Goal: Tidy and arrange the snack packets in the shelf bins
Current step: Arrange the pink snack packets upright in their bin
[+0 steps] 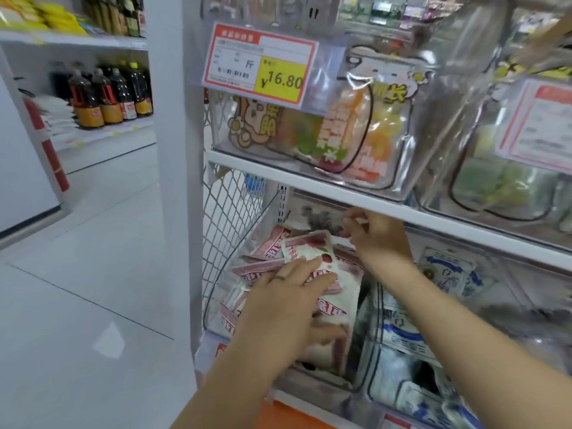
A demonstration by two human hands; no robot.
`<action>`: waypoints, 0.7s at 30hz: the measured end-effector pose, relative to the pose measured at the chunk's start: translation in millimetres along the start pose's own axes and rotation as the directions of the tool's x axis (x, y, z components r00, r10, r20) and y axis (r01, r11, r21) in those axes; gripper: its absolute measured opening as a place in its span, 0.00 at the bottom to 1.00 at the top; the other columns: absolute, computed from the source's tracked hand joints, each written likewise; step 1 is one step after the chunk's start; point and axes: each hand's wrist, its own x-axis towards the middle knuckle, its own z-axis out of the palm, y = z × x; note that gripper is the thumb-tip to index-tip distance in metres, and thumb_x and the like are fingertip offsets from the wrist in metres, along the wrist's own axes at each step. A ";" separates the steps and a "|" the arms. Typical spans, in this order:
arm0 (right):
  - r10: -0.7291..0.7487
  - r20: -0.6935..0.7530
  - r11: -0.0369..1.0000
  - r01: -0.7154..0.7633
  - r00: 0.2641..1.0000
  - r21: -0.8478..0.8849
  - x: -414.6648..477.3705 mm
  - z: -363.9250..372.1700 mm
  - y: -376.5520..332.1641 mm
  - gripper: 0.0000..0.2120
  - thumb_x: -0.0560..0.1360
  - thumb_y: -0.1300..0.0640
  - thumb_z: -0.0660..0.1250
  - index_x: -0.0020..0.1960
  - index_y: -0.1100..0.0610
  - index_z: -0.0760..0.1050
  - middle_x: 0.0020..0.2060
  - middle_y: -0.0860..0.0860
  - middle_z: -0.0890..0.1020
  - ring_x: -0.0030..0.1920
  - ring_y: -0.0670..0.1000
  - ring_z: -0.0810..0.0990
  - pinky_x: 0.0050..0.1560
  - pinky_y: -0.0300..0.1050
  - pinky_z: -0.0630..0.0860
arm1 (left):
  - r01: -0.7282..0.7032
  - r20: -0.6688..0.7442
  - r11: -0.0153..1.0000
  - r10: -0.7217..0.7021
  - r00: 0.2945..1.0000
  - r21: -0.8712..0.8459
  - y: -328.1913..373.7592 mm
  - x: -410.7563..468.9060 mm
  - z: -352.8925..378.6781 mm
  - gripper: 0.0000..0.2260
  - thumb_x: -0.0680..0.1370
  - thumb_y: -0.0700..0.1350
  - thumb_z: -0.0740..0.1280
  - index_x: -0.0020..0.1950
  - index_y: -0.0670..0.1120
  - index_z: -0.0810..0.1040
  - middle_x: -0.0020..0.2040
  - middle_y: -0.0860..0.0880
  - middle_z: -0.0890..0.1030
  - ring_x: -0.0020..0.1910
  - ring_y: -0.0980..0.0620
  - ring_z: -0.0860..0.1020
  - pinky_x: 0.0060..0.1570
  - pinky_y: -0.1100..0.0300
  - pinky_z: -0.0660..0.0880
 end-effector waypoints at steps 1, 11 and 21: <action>-0.048 -0.024 0.999 0.049 0.999 0.015 -14.7 -7.4 -0.3 0.10 0.79 0.54 0.60 0.47 0.61 0.75 0.42 0.50 0.82 0.41 0.46 0.80 0.47 0.39 0.78 | 0.003 -0.039 1.000 -0.003 0.999 0.005 1.5 1.1 1.5 0.30 0.73 0.65 0.62 0.73 0.59 0.62 0.76 0.59 0.57 0.75 0.56 0.56 0.70 0.55 0.54; -0.145 -0.166 0.972 0.172 0.976 0.162 -111.2 -57.9 16.3 0.09 0.75 0.61 0.67 0.51 0.47 0.75 0.46 0.36 0.79 0.46 0.32 0.77 0.46 0.27 0.74 | -0.056 -0.367 0.998 0.065 0.928 0.035 6.2 -12.7 11.7 0.19 0.60 0.41 0.80 0.47 0.55 0.83 0.48 0.55 0.82 0.45 0.50 0.81 0.46 0.54 0.75; -0.248 0.372 0.897 0.357 0.894 -0.261 -136.9 -64.8 24.1 0.26 0.78 0.46 0.62 0.72 0.36 0.56 0.73 0.37 0.51 0.69 0.39 0.63 0.64 0.32 0.61 | 0.080 0.020 0.985 -0.084 0.996 0.153 3.7 -20.4 -4.0 0.23 0.75 0.51 0.67 0.68 0.65 0.65 0.78 0.55 0.49 0.75 0.50 0.53 0.72 0.47 0.52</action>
